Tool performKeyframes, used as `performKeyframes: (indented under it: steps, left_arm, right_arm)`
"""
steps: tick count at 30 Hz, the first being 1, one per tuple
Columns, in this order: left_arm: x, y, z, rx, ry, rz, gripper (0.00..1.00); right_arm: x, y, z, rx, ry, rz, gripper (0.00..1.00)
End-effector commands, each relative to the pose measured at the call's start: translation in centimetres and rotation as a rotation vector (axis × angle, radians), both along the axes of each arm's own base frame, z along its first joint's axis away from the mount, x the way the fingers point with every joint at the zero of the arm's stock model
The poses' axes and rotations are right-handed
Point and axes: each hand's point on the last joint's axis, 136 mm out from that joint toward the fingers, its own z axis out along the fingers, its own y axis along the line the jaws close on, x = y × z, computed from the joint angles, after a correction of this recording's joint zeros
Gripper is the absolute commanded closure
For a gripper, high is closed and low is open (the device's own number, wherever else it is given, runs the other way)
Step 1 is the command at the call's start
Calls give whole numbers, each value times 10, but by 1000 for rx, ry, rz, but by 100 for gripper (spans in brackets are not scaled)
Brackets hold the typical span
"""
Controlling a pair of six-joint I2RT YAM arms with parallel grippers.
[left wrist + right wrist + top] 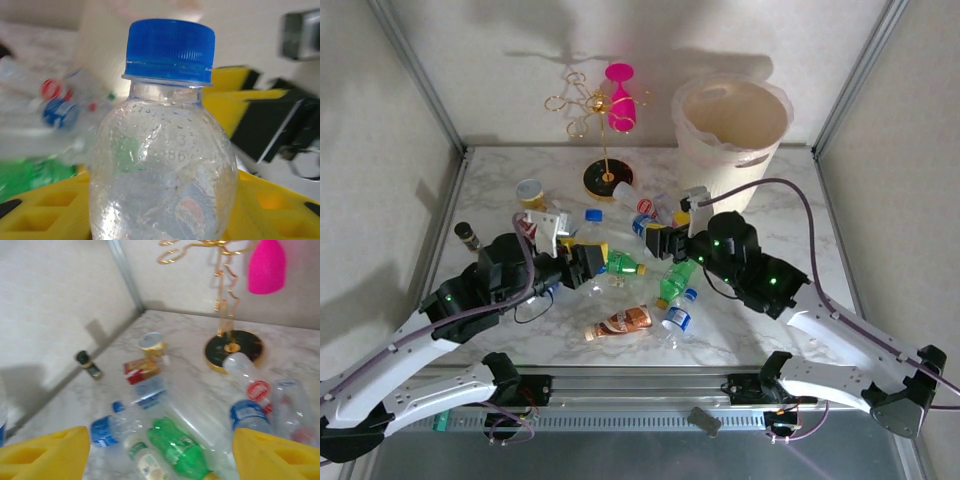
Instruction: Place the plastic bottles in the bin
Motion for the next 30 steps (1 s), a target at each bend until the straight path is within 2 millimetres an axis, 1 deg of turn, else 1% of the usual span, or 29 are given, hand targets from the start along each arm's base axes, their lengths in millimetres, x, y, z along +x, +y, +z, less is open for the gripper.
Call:
performKeyframes:
  steps: [1, 3, 6, 9, 12, 15, 18, 23, 27, 30]
  left_arm:
    - [-18, -20, 64, -185, -178, -168, 59]
    - [-23, -24, 77, -249, -204, -201, 59]
    - [-26, -27, 90, -324, -229, -225, 59]
    - [-30, -32, 101, -387, -242, -264, 59]
    - [-32, -38, 106, -428, -241, -302, 59]
    - [-34, -42, 109, -451, -241, -327, 60]
    - [-35, -44, 111, -468, -238, -345, 60]
    - [-33, -49, 107, -463, -224, -354, 60]
    - [-33, -52, 106, -475, -218, -369, 61]
    - [-33, -55, 102, -475, -208, -378, 61]
  right_arm:
    - [-36, 4, 43, 175, -37, 221, 21]
    - [-57, 2, 57, 239, -71, 334, 18]
    - [-87, 2, 75, 319, -122, 482, 13]
    - [-106, 9, 84, 379, -108, 611, 7]
    - [-115, 17, 90, 411, -84, 698, 2]
    - [-114, 23, 94, 424, -72, 727, 1]
    - [-116, 32, 93, 425, -48, 778, 1]
    - [-124, 42, 93, 424, -37, 846, 6]
    - [-122, 47, 91, 432, -23, 848, 10]
    - [-124, 48, 94, 449, -21, 863, 13]
